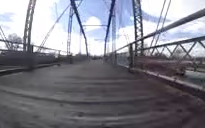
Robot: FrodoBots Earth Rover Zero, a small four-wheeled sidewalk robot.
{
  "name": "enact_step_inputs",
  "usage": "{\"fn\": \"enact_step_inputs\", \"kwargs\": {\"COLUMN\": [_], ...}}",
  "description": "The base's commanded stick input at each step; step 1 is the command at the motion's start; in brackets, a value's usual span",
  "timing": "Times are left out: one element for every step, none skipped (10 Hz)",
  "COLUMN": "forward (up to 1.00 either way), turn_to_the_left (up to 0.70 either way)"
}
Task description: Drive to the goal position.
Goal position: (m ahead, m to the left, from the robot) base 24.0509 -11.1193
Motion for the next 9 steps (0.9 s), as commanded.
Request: {"fn": "enact_step_inputs", "kwargs": {"forward": [1.00,1.00,1.00,1.00,1.00,1.00,1.00,1.00,1.00], "turn_to_the_left": [0.00,0.00,0.00,0.00,0.00,0.00,0.00,0.00,0.00]}}
